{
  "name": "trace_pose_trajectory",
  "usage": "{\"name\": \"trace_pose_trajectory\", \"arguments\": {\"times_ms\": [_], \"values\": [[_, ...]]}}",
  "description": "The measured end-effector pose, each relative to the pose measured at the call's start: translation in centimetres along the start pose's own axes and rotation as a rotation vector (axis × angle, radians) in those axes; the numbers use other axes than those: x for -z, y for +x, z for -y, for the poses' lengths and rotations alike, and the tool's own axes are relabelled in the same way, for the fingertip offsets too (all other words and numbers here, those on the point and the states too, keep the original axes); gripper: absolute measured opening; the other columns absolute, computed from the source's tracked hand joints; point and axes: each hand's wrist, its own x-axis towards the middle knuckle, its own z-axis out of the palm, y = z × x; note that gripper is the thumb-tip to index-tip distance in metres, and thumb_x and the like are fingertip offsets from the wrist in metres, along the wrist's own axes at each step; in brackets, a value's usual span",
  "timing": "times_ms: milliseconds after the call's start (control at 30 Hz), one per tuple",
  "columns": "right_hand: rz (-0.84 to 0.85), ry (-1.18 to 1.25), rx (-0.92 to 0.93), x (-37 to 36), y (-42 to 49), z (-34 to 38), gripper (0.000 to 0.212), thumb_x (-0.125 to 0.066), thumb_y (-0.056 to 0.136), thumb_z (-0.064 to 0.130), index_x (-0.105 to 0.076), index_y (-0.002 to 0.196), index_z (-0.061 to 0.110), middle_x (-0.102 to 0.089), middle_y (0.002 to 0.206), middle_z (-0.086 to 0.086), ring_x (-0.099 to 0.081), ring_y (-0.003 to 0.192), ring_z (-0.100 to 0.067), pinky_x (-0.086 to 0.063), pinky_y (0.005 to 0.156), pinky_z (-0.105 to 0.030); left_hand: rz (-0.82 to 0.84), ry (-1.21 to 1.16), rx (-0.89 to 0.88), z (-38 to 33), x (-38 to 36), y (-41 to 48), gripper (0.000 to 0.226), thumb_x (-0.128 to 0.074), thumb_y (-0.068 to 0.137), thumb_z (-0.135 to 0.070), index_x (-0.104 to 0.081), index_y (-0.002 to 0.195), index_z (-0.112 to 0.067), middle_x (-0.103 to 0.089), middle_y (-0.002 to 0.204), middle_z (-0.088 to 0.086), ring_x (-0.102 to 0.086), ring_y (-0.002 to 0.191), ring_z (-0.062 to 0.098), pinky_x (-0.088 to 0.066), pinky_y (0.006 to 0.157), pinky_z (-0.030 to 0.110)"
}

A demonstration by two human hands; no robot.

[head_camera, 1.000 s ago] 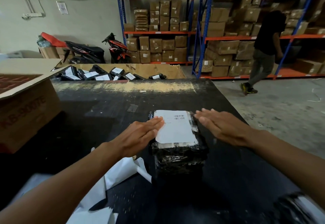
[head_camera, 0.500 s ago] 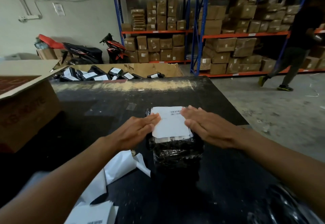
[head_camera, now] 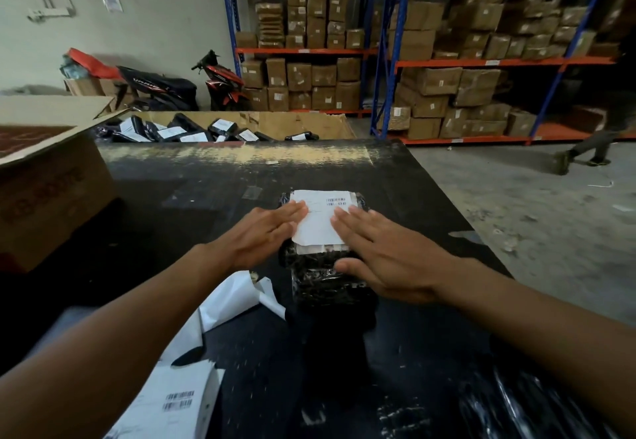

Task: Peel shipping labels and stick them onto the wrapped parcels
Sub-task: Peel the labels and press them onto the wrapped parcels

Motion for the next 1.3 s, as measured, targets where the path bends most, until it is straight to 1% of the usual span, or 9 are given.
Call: {"name": "trace_pose_trajectory", "arguments": {"times_ms": [133, 267, 367, 567, 667, 767, 933, 1200, 1300], "values": [[0.017, -0.137, 0.077, -2.1, -0.1, -0.1, 0.078, -0.014, 0.099, 0.061, 0.018, 0.152, 0.013, 0.027, 0.158, -0.006, 0.024, 0.147, -0.022, 0.009, 0.121, -0.038, 0.019, 0.028, -0.002, -0.1, 0.4, -0.4, 0.045, -0.035, 0.106, -0.021, -0.034, 0.15, -0.017, -0.024, 0.158, -0.007, -0.023, 0.144, 0.005, -0.009, 0.11, 0.009], [-0.02, -0.286, 0.123, -0.5, -4.0, -1.9, 0.073, -0.007, 0.1, 0.06, -0.005, 0.154, 0.011, -0.001, 0.161, -0.01, -0.007, 0.15, -0.023, -0.014, 0.12, -0.043, 0.014, -0.005, 0.014, -0.4, 0.1, -0.2, 0.045, -0.034, 0.106, -0.02, -0.033, 0.151, -0.016, -0.024, 0.159, -0.005, -0.022, 0.145, 0.007, -0.008, 0.113, 0.014], [0.06, -0.135, 0.066, 0.8, -1.5, -0.6, 0.077, 0.0, 0.091, 0.063, 0.018, 0.152, 0.017, 0.027, 0.156, -0.001, 0.022, 0.147, -0.013, 0.013, 0.118, -0.029, 0.006, 0.003, 0.025, -0.3, -0.1, -0.3, 0.045, -0.034, 0.106, -0.02, -0.033, 0.151, -0.016, -0.024, 0.159, -0.004, -0.023, 0.146, 0.01, -0.01, 0.114, 0.015], [0.133, -0.212, 0.108, -1.4, -1.8, -0.6, 0.081, -0.003, 0.091, 0.065, 0.024, 0.15, 0.016, 0.034, 0.156, -0.006, 0.028, 0.146, -0.019, 0.012, 0.12, -0.034, 0.018, -0.016, 0.039, -0.7, 0.2, -0.3, 0.044, -0.034, 0.106, -0.019, -0.034, 0.15, -0.015, -0.024, 0.158, -0.005, -0.022, 0.145, 0.006, -0.007, 0.112, 0.011], [0.204, -0.113, 0.105, 0.2, -5.3, -2.0, 0.079, 0.007, 0.084, 0.067, 0.014, 0.151, 0.026, 0.023, 0.158, 0.006, 0.017, 0.147, -0.008, 0.012, 0.117, -0.023, 0.01, -0.039, 0.043, -0.6, 0.0, -0.3, 0.044, -0.033, 0.106, -0.018, -0.033, 0.15, -0.014, -0.025, 0.158, -0.004, -0.021, 0.145, 0.007, -0.008, 0.115, 0.016], [0.032, 0.099, -0.03, 1.7, -3.9, -2.1, 0.072, -0.002, 0.094, 0.061, -0.009, 0.156, 0.026, -0.003, 0.159, 0.014, 0.002, 0.141, 0.005, 0.007, 0.112, -0.012, 0.011, -0.053, 0.053, -0.5, -0.2, -0.5, 0.045, -0.034, 0.106, -0.019, -0.033, 0.151, -0.015, -0.023, 0.159, -0.004, -0.021, 0.146, 0.008, -0.009, 0.118, 0.02], [-0.022, 0.245, -0.101, 0.4, 1.5, -0.5, 0.062, -0.022, 0.105, 0.043, -0.002, 0.158, 0.017, 0.004, 0.165, 0.0, 0.006, 0.151, -0.012, 0.0, 0.122, -0.029, 0.048, -0.022, 0.044, -0.7, 0.1, -0.6, 0.046, -0.031, 0.106, -0.021, -0.027, 0.153, -0.018, -0.017, 0.16, -0.006, -0.017, 0.147, 0.008, -0.007, 0.118, 0.023], [0.038, 0.21, -0.106, -1.8, 2.3, -0.8, 0.063, -0.02, 0.106, 0.043, 0.001, 0.157, 0.015, 0.008, 0.165, -0.003, 0.009, 0.151, -0.013, 0.003, 0.121, -0.029, 0.068, -0.053, 0.036, -1.5, 1.0, -0.4, 0.047, -0.031, 0.107, -0.027, -0.027, 0.153, -0.019, -0.017, 0.161, -0.008, -0.016, 0.148, 0.008, -0.004, 0.111, 0.017], [0.038, 0.208, -0.102, -1.9, 2.4, -0.9, 0.063, -0.02, 0.106, 0.043, 0.002, 0.157, 0.015, 0.008, 0.165, -0.003, 0.009, 0.151, -0.014, 0.001, 0.123, -0.031, -0.019, 0.11, -0.131, -2.8, 1.5, -0.8, 0.057, -0.03, 0.104, -0.037, -0.016, 0.155, -0.017, -0.008, 0.162, -0.004, -0.006, 0.149, 0.006, -0.002, 0.118, 0.024]]}}
